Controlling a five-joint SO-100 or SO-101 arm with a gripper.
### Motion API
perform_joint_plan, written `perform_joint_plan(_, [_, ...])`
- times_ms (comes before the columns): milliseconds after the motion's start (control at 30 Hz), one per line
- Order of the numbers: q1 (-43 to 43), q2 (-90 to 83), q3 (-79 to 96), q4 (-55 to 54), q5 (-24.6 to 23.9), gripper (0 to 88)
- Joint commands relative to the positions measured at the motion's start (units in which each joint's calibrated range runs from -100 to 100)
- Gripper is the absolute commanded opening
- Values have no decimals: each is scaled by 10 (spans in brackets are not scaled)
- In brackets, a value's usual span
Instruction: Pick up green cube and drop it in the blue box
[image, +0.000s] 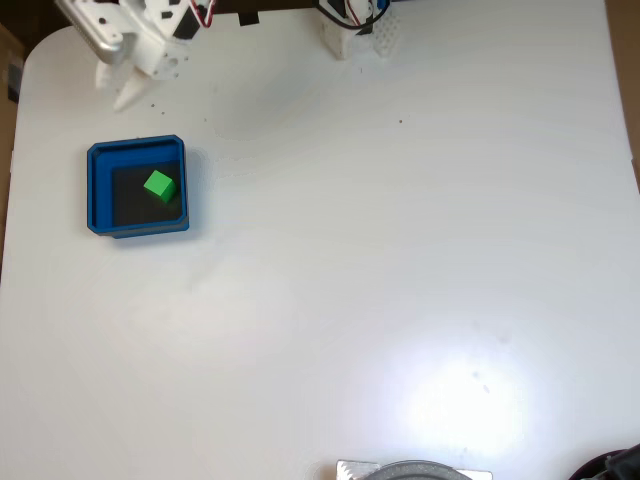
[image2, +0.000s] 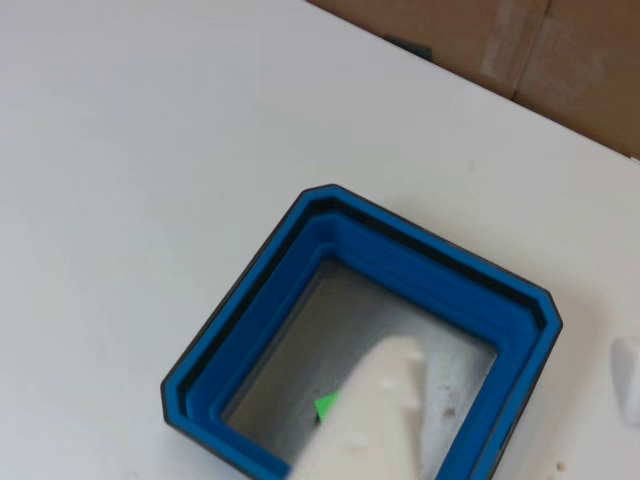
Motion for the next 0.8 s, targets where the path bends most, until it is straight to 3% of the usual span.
perform_joint_plan(0, [-2,-99,61,8,-2,125])
perform_joint_plan(767, [-44,-476,567,-11,0,122])
